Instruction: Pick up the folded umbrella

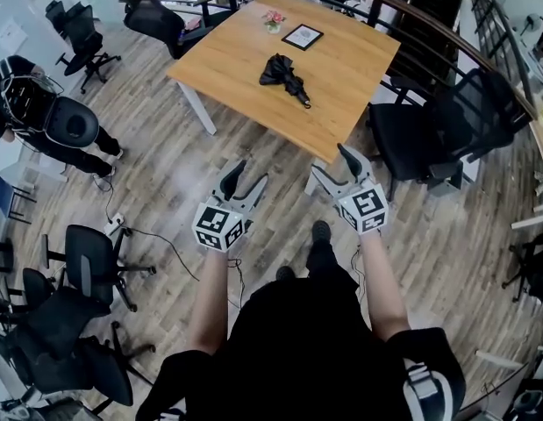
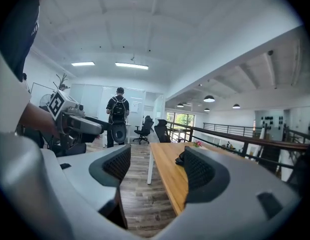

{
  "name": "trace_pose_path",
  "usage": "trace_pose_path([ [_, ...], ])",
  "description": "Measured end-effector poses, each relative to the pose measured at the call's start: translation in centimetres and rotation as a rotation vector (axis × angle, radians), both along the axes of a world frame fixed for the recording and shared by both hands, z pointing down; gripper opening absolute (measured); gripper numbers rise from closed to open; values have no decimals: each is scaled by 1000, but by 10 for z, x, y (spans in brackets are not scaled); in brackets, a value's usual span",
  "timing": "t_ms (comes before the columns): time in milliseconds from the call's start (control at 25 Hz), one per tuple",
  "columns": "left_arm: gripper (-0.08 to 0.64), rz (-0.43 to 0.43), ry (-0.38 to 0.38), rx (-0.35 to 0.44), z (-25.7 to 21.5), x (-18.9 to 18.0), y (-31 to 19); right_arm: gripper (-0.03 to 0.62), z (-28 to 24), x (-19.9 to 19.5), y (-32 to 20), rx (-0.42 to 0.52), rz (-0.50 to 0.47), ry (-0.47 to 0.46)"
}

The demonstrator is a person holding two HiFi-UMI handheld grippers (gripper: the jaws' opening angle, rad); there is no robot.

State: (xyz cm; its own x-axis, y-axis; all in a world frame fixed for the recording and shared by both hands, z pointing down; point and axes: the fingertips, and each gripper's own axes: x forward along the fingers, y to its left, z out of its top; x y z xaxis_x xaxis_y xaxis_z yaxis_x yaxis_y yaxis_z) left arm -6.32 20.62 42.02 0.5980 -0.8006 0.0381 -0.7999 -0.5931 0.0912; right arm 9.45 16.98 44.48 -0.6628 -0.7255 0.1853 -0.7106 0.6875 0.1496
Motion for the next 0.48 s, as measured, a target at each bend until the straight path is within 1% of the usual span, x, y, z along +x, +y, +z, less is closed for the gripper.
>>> trace_pose_path([
  [240,256,-32,-17,-13,0,-2,-24,334,10,0,-32,-25,-16,-18],
  [480,256,-72,-44,-25,0,4,-66,320,12,11,-80,-44,-23,-29],
])
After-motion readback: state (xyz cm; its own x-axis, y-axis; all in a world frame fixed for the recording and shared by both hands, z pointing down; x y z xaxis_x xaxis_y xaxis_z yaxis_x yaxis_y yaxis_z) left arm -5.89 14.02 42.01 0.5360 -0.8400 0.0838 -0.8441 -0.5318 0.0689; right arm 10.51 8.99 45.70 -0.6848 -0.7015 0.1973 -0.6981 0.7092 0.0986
